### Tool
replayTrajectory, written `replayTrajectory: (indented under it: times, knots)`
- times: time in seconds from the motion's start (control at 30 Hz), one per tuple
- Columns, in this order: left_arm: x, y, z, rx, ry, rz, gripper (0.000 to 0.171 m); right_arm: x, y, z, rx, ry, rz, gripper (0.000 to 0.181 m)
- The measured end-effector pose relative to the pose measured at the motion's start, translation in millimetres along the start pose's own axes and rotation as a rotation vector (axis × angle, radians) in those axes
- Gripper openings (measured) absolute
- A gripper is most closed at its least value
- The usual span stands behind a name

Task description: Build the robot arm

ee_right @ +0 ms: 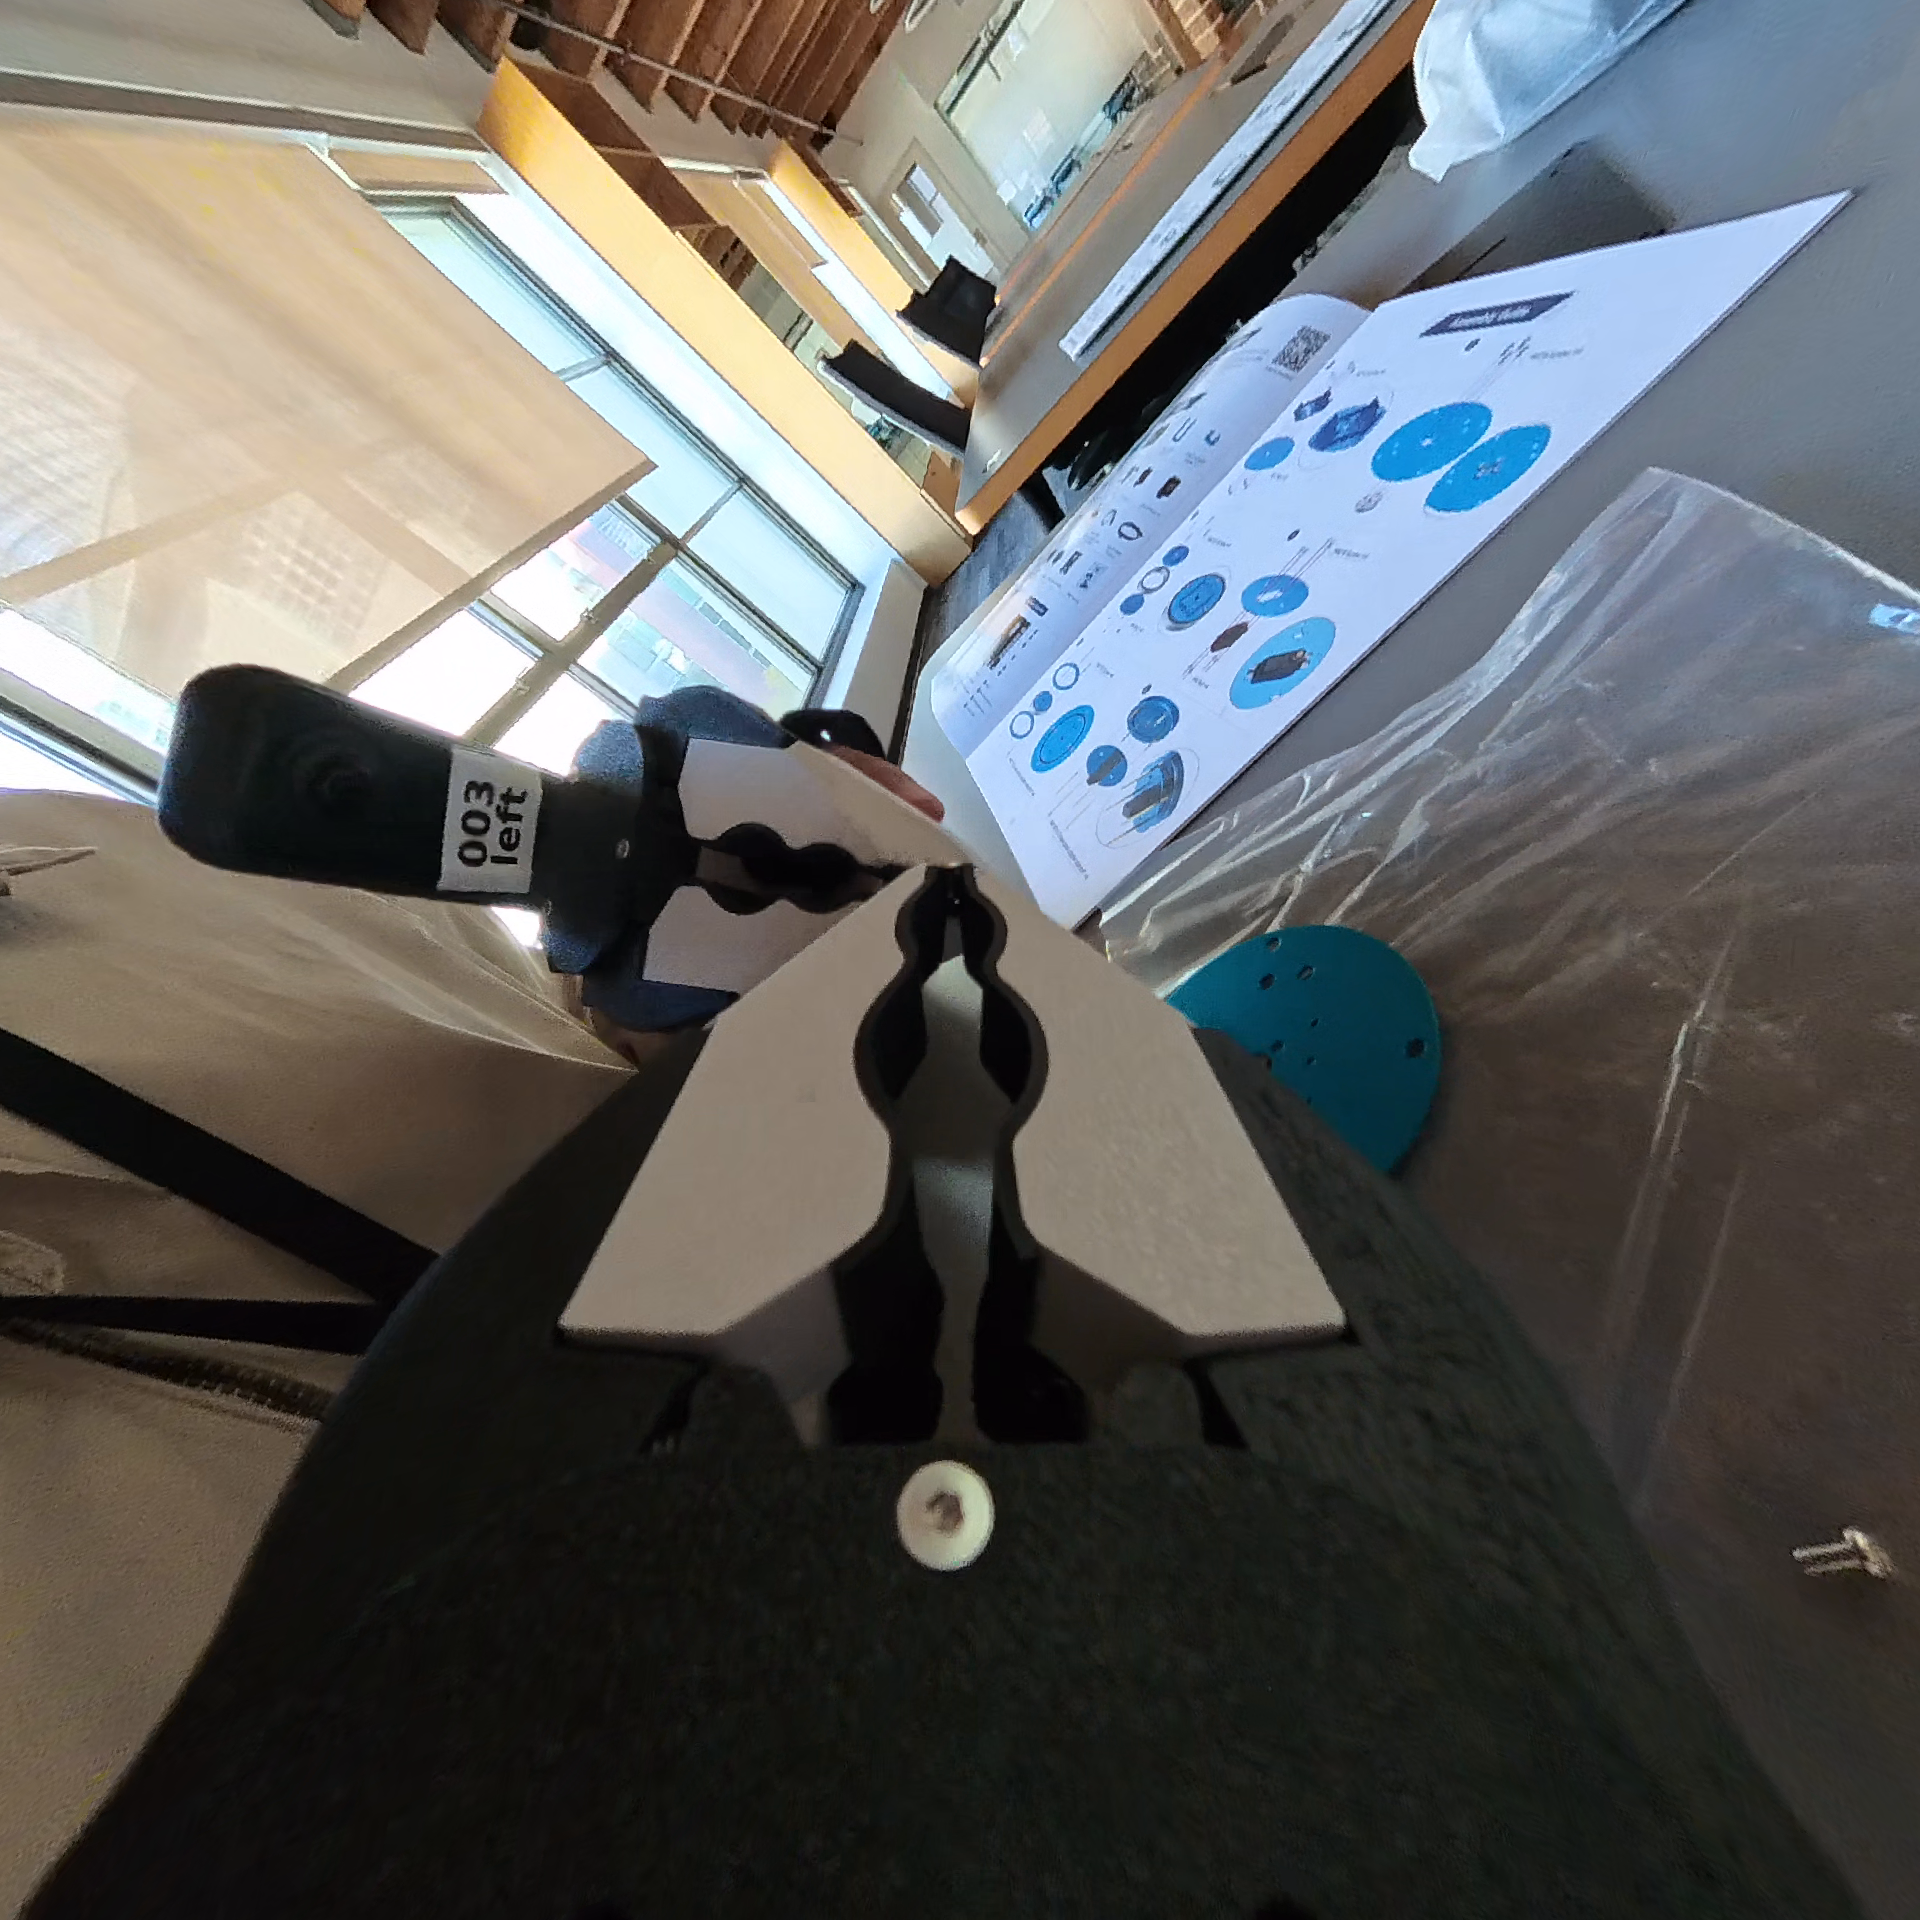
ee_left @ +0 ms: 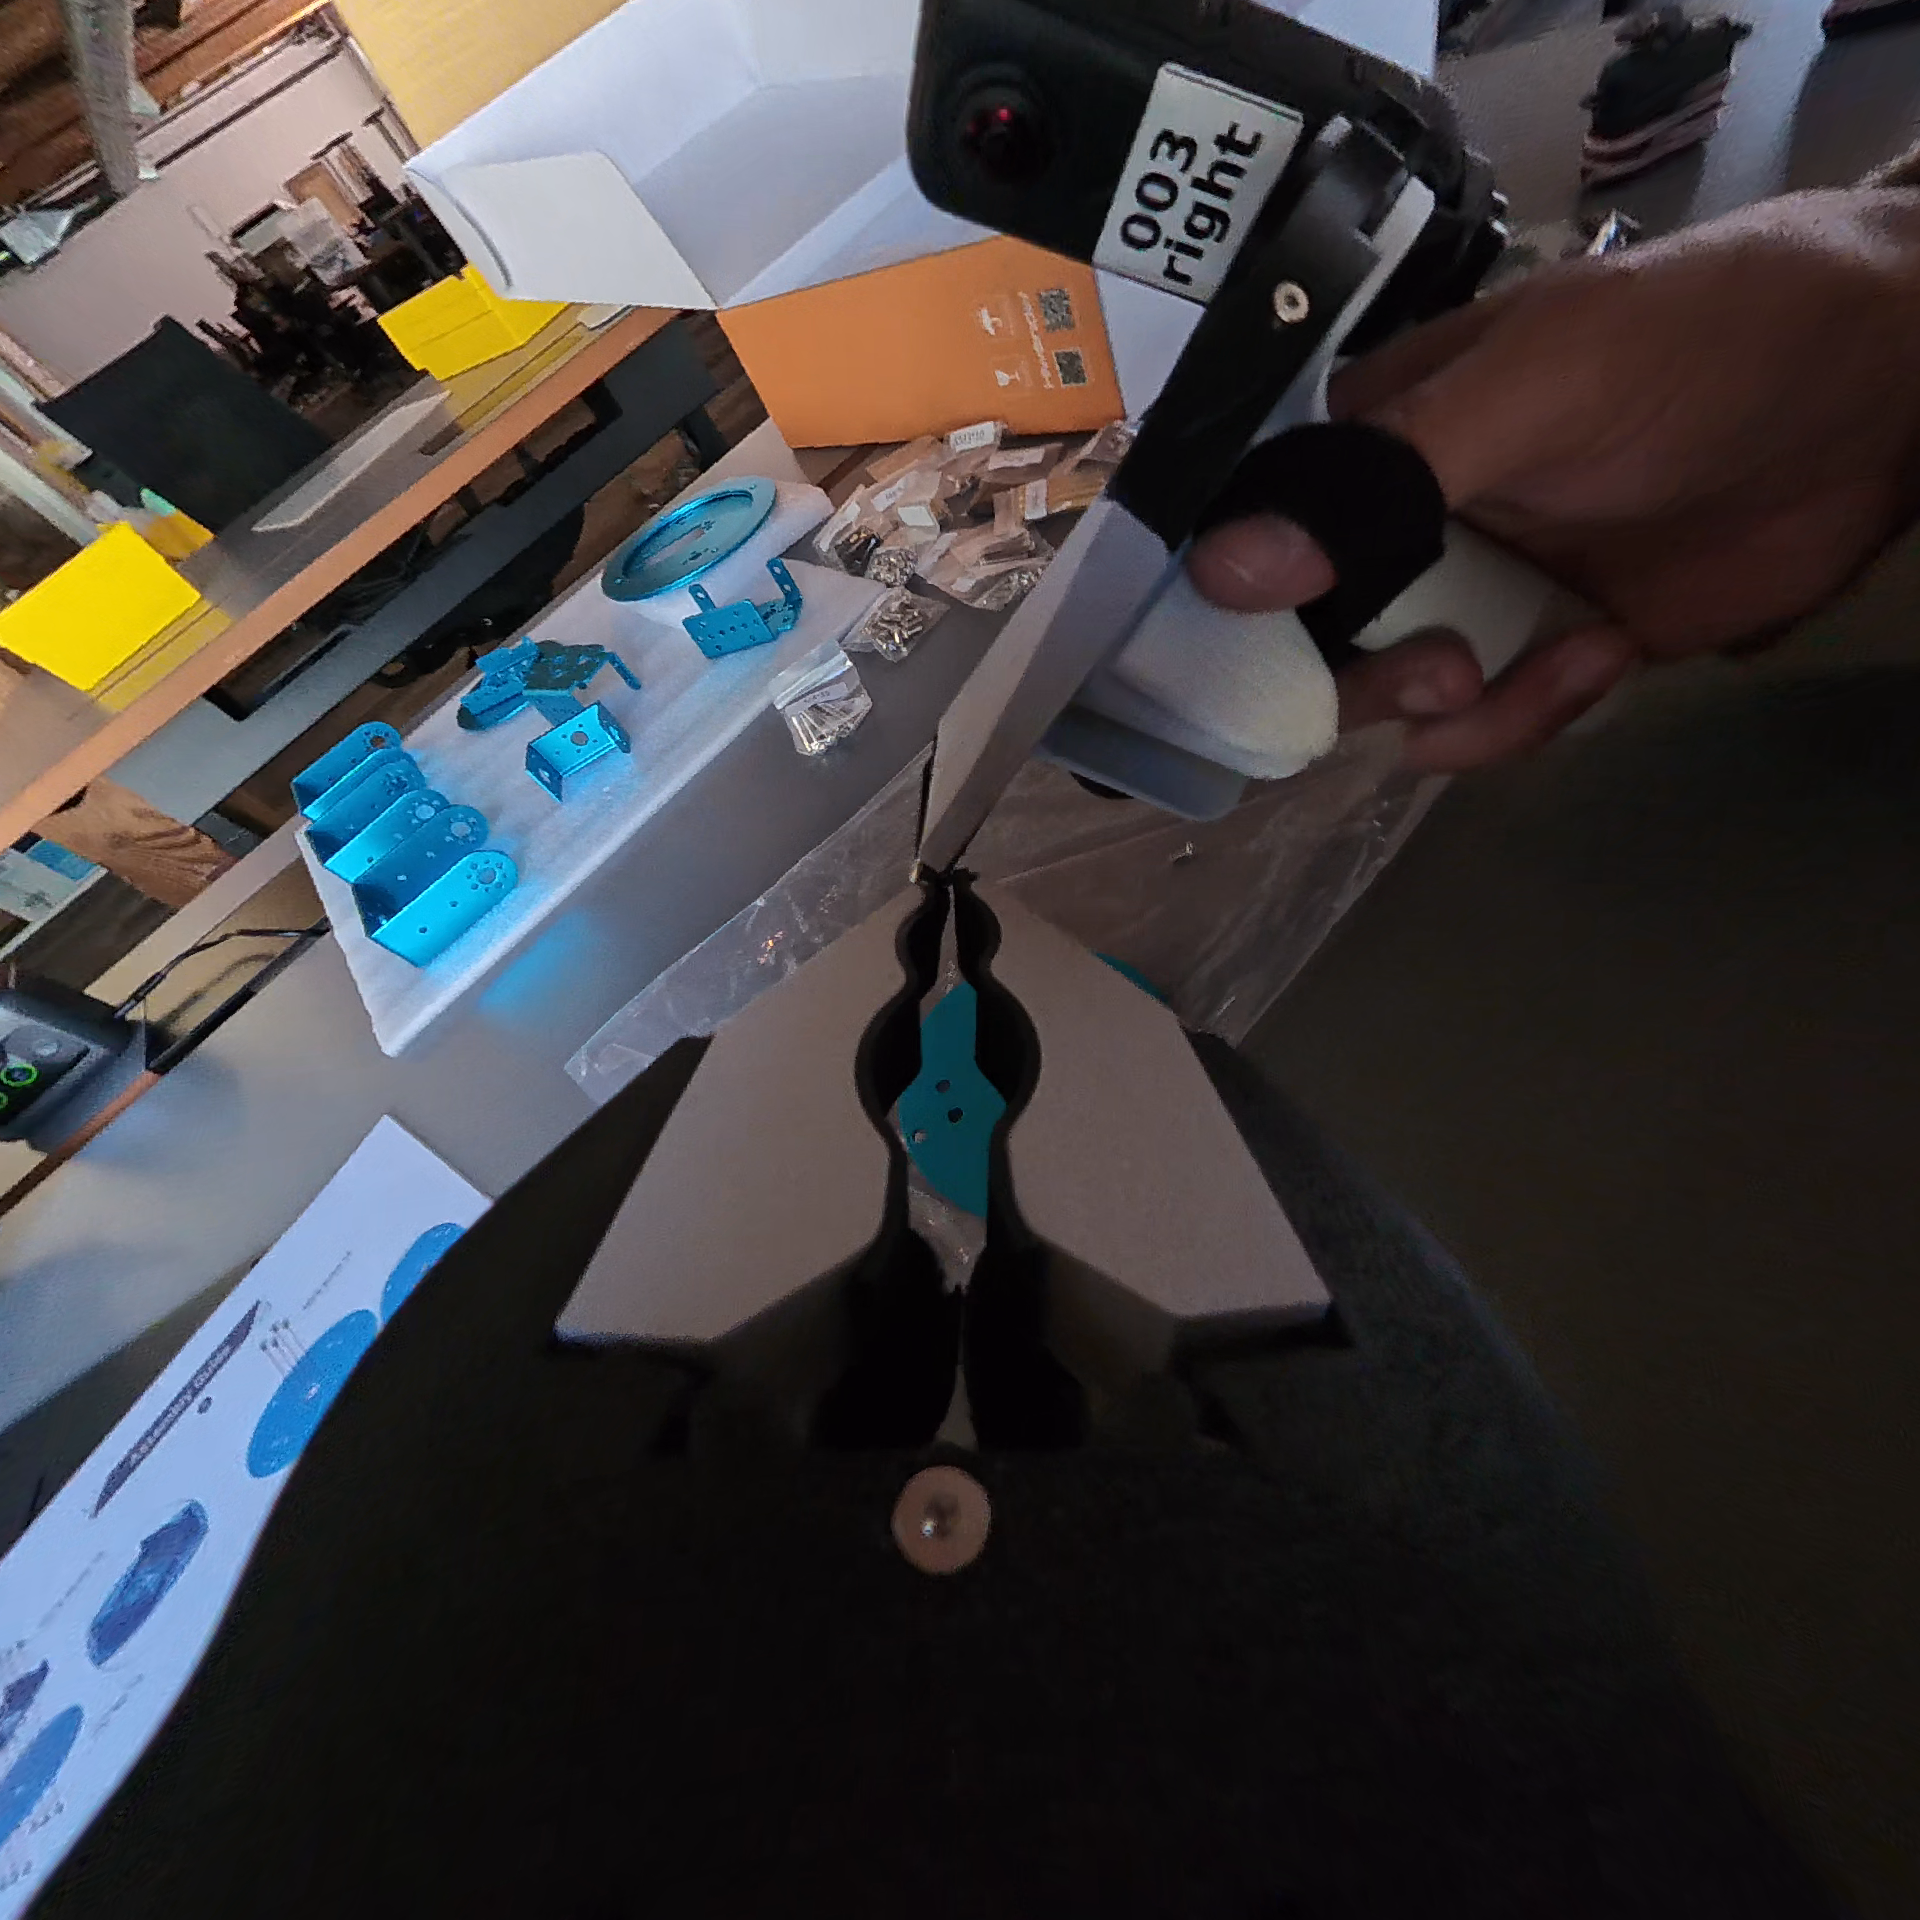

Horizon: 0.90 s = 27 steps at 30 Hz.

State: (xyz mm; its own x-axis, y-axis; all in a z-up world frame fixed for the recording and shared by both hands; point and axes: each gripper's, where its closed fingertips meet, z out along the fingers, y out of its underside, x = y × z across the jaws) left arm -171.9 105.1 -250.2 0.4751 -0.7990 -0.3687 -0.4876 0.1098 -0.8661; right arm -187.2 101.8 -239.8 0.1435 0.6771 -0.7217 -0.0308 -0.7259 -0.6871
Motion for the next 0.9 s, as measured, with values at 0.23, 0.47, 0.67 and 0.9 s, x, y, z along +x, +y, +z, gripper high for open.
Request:
replayTrajectory:
  times: [0.23, 0.47, 0.67, 0.9]
  knots:
    - [2.1, -0.7, 3.4, 0.020, 0.031, 0.060, 0.001, 2.5, 0.9, -2.7, 0.041, -0.022, 0.022, 0.001]
    - [6.7, 7.5, 7.7, 0.016, 0.058, 0.215, 0.000, 8.9, 7.2, -4.1, 0.004, -0.003, 0.007, 0.001]
    - [7.4, 19.2, 9.2, -0.030, 0.093, 0.359, 0.000, 14.8, 11.9, -4.7, -0.032, 0.037, -0.025, 0.006]
    - [5.5, 41.3, 8.2, -0.111, 0.141, 0.462, 0.000, 39.2, 15.4, -22.3, -0.187, 0.236, -0.200, 0.011]
